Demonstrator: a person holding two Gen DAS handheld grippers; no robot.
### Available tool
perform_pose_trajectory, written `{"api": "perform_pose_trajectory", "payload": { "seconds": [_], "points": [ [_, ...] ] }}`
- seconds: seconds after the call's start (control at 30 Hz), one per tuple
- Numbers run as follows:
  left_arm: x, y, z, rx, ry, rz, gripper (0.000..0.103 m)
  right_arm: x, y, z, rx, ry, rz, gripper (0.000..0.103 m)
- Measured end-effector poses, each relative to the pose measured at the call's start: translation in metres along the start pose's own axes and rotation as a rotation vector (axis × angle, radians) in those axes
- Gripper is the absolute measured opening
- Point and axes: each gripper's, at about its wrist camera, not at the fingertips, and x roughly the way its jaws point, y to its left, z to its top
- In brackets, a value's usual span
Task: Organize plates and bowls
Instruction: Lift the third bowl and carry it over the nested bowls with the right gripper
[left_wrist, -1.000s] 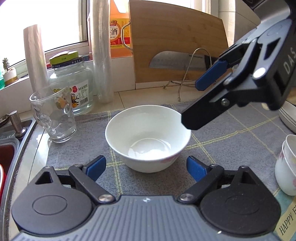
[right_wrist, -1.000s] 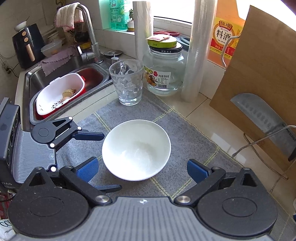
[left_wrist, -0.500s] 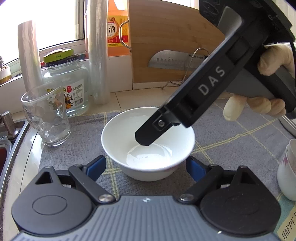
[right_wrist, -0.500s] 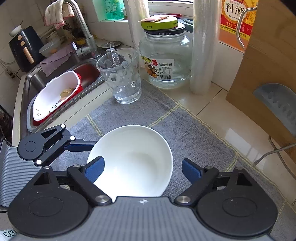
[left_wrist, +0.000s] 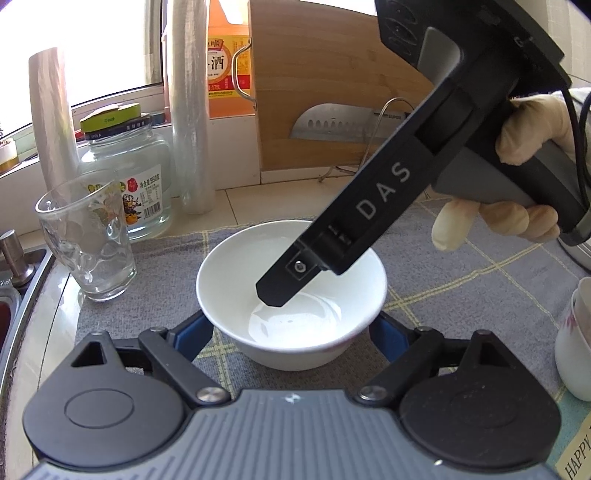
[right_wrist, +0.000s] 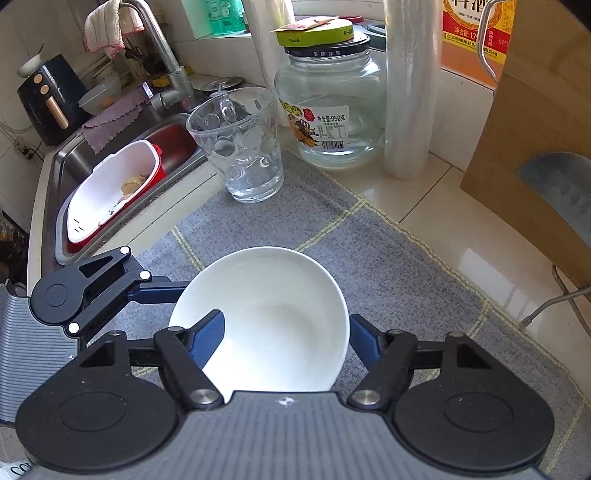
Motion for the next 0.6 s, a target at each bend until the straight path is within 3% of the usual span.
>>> {"api": "perform_pose_trajectory", "payload": {
  "seconds": [0.6],
  "points": [
    [-0.009,-0.005,0.004,0.051,0.001,-0.008,0.091,-0.016,0.006,-0.007,0.018,-0.019,0.01,0.075]
  ]
}}
